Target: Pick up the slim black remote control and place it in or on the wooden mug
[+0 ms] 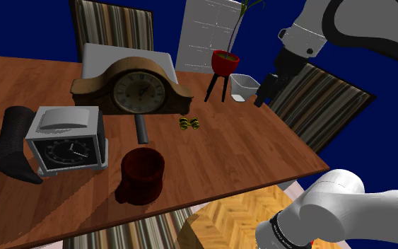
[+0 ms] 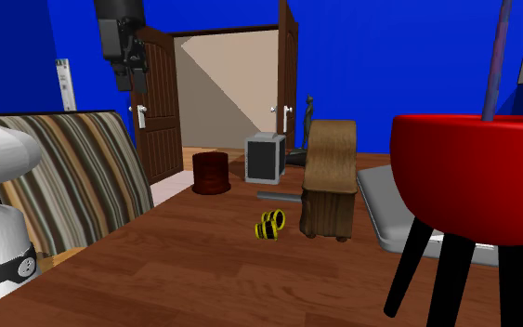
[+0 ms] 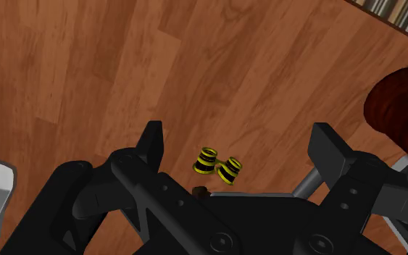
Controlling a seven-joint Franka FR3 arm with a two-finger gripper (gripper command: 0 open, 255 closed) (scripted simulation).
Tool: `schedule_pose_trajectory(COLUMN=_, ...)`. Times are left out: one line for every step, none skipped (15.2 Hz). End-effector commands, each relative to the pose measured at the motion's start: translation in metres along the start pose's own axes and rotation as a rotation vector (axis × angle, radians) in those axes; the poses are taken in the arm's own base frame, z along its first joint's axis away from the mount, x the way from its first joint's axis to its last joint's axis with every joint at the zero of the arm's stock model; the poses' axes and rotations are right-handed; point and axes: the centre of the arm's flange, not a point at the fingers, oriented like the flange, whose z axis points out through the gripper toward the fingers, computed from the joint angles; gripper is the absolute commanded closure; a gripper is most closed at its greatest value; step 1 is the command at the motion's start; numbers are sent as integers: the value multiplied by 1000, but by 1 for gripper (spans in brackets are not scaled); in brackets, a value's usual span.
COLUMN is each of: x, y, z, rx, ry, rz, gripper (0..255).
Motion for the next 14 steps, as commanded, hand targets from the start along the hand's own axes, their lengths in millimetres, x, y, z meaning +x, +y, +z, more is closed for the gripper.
schedule_pose_trajectory(x=0, y=0, z=0, rx=0, ry=0, rz=0, gripper=0)
schedule_pose_trajectory(x=8, y=-7, z=8, rx=2, ry=-1, rz=14, gripper=0)
schedule_pose_trajectory(x=15, y=-14, z=16, rx=4, ry=-3, rz=28, gripper=0)
schedule_pose_trajectory(x=23, y=-22, z=23, rx=6, ry=-4, rz=41, gripper=0)
schedule_pose_trajectory(x=31, y=-29, z=31, rx=7, ry=-5, rz=55, gripper=0)
schedule_pose_trajectory(x=39, y=-35, z=39, rx=9, ry=-6, rz=69, gripper=0)
schedule_pose_trajectory(x=47, y=-42, z=47, rx=11, ry=-8, rz=83, gripper=0)
schedule_pose_trajectory(x=56, y=-49, z=55, rx=13, ry=-9, rz=96, gripper=0)
schedule_pose_trajectory(x=64, y=-56, z=63, rx=15, ry=-10, rz=110, gripper=0)
schedule_pose_trajectory(x=72, y=-62, z=70, rx=17, ry=-12, rz=124, gripper=0)
schedule_pose_trajectory(x=81, y=-68, z=78, rx=18, ry=-13, rz=138, gripper=0)
schedule_pose_trajectory(x=89, y=-75, z=86, rx=20, ry=-14, rz=151, gripper=0)
schedule_pose_trajectory(x=98, y=-81, z=94, rx=22, ry=-15, rz=165, gripper=0)
schedule_pose_trajectory(x=106, y=-87, z=102, rx=24, ry=-17, rz=179, gripper=0)
